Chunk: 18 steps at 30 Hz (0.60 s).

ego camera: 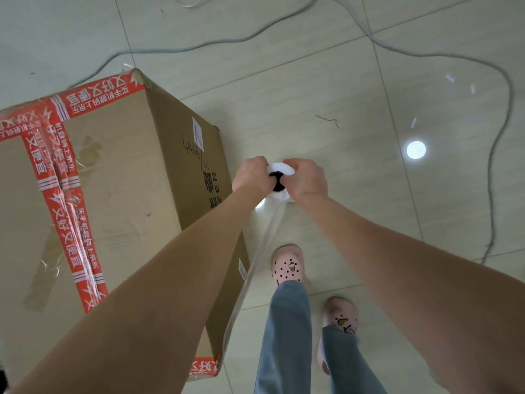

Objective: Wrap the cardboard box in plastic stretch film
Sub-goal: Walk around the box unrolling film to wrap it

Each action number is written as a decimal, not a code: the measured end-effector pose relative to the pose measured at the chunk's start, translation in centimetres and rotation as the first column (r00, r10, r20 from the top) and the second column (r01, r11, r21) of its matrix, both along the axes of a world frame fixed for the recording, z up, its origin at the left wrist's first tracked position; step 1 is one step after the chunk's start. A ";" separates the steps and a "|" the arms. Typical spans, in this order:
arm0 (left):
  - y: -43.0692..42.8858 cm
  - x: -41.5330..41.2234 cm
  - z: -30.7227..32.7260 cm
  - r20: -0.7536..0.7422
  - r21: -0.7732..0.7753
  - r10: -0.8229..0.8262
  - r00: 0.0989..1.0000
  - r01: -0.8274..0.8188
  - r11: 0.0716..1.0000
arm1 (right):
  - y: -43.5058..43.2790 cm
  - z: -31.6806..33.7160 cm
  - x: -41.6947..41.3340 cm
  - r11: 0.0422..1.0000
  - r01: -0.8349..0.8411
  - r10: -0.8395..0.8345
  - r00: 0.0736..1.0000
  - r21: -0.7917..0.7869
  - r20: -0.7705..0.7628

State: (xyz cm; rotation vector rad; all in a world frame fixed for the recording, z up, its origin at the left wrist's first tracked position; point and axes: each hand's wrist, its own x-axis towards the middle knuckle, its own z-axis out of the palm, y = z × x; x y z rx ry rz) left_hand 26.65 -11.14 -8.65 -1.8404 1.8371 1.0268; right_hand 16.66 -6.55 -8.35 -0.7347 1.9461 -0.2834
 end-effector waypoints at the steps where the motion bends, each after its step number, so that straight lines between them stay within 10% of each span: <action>1: -0.3 0.1 0.0 -0.018 0.016 0.082 0.996 -0.082 0.997 | -0.5 0.1 -0.2 1.000 0.016 -0.016 1.000 -0.021 -0.004; 9: -1.3 -0.2 0.0 -0.036 0.181 0.547 0.837 -0.532 0.827 | -2.6 0.2 0.6 0.916 0.365 -0.398 0.883 0.167 0.251; 18: -5.7 -3.2 0.1 0.003 0.111 -0.205 0.979 0.203 0.973 | -4.7 -0.8 -1.6 0.976 0.162 -0.186 0.967 0.145 0.174</action>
